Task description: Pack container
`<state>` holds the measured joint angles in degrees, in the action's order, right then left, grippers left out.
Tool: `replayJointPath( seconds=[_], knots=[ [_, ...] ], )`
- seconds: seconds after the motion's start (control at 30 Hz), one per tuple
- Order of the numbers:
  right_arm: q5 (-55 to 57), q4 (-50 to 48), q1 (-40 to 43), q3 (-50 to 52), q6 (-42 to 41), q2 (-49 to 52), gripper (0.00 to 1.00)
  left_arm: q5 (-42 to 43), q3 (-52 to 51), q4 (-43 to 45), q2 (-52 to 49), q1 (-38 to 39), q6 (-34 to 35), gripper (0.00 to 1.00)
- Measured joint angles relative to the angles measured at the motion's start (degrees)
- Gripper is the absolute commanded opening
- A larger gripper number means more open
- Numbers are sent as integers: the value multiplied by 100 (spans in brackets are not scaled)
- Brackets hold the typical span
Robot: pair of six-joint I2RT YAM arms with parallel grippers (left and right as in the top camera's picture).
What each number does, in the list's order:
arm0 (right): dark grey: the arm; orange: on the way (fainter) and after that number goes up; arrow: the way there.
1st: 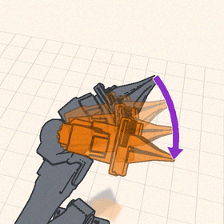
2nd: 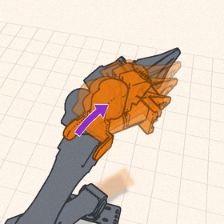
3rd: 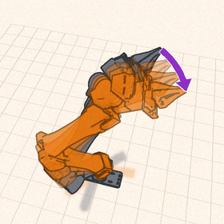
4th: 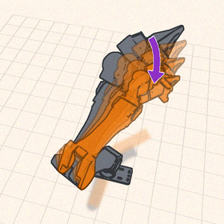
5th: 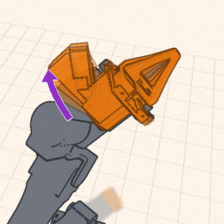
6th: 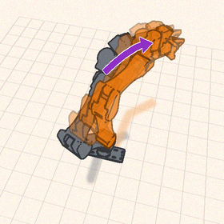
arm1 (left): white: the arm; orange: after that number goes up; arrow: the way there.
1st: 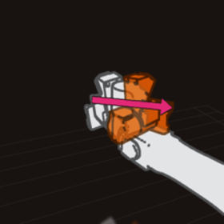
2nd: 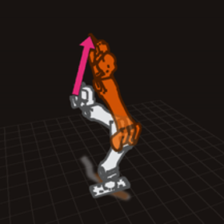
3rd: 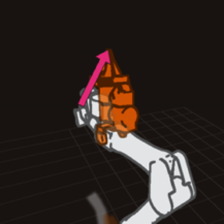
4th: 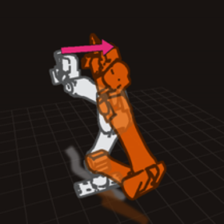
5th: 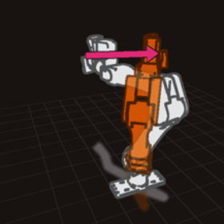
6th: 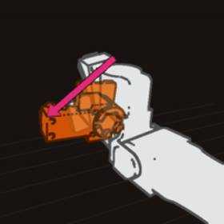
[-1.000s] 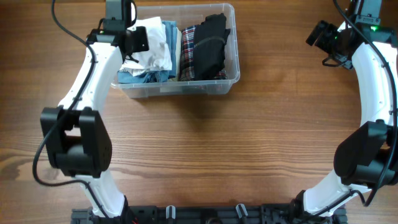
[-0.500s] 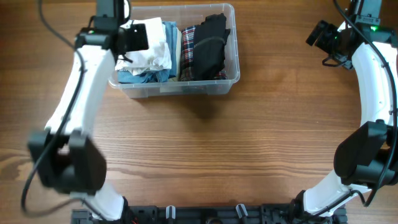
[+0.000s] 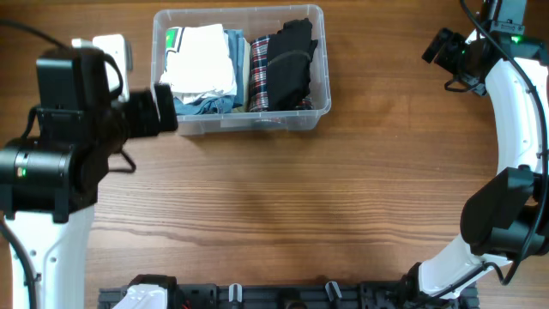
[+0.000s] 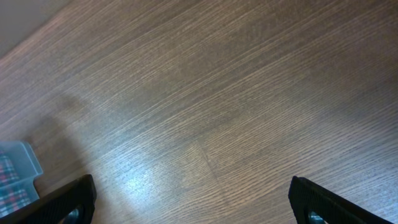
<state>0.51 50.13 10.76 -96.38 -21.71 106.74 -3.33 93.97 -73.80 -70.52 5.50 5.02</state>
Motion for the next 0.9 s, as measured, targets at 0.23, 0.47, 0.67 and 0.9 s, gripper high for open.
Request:
replayJointPath(
  seconds=[0.23,0.47,0.67,0.9],
  knots=[
    [0,7,0,2,0,0,100,308,-1480,1698,855,-415,15,100],
    [2,7,0,4,0,0,100,1038,-5652,6188,3294,-686,22,100],
    [0,7,0,4,0,0,100,1272,-7357,7176,4548,-686,22,100],
    [0,7,0,4,0,0,100,1333,-8393,7272,5799,-686,22,100]
  ],
)
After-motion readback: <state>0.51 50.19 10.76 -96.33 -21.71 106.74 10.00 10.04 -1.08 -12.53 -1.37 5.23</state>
